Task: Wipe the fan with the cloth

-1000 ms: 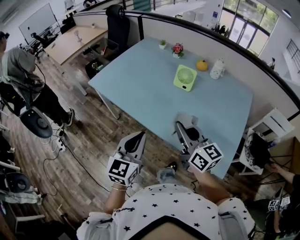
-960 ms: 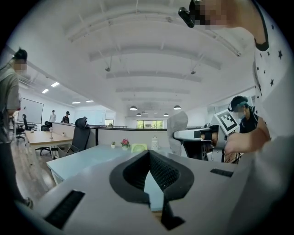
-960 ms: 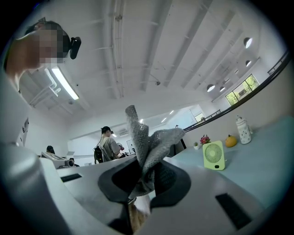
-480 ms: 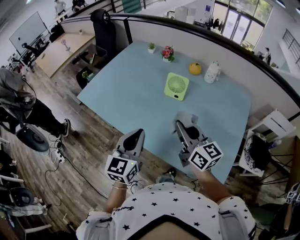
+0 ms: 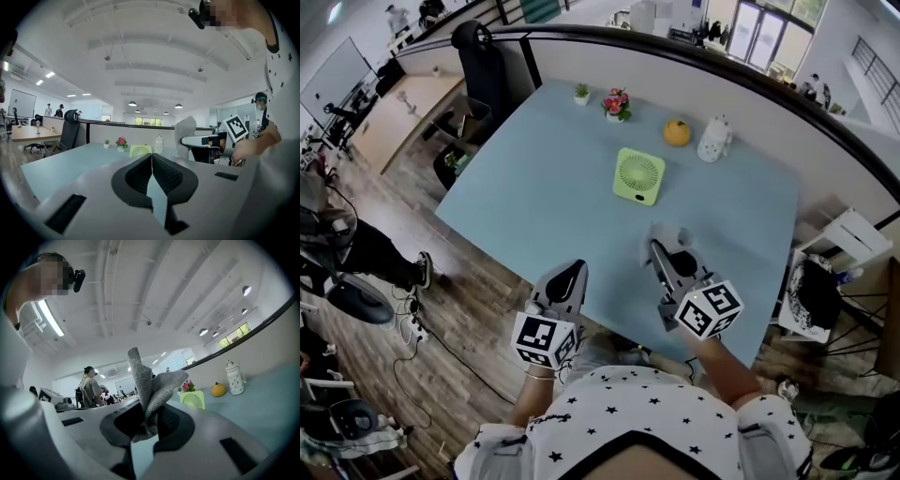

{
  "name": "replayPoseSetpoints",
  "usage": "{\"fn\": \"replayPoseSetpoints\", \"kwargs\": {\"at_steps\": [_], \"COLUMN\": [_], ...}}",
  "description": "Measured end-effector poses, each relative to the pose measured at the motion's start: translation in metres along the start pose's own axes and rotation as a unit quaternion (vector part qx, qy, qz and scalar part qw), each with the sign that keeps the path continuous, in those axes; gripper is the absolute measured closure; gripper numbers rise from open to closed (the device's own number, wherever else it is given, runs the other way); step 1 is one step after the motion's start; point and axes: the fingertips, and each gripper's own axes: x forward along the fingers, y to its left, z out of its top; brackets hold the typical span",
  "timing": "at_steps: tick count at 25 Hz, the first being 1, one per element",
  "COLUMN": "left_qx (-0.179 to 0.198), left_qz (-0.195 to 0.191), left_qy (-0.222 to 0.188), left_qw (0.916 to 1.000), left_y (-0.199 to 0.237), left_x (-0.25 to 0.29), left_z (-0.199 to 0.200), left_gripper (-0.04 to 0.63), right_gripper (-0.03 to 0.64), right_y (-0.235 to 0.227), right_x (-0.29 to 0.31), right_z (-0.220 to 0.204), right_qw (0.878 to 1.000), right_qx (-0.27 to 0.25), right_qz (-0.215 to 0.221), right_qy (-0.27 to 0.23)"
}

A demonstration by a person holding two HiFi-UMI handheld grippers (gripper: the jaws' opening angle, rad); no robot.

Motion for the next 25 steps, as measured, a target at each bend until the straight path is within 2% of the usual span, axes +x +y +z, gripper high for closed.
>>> {"fn": "replayPoseSetpoints", "kwargs": {"at_steps": [4, 15, 25], "left_qx": [0.013, 0.033, 0.019], "left_qz": [-0.023, -0.147, -0.167], "left_qy": [0.005, -0.007, 0.008], "left_qw": [0.9996, 0.9886, 0.9858], "left_y": [0.012, 0.056, 0.129], "left_x": [0.026, 0.111, 0.140], "left_z": [0.003, 0.047, 0.038], "left_gripper": [0.566, 0.565, 0.565], "right_gripper": [0.566, 0.568, 0.568], "right_y": [-0.016, -0.058, -0.081], "right_x": [0.007, 0.059, 0.138], "right_z": [0.002, 0.022, 0.005], "right_qw": [0.999, 0.987, 0.976], "right_qx": [-0.003, -0.017, -0.041], "right_qz": [-0.034, -0.157, -0.212], "right_qy": [-0.006, -0.022, 0.001]}}
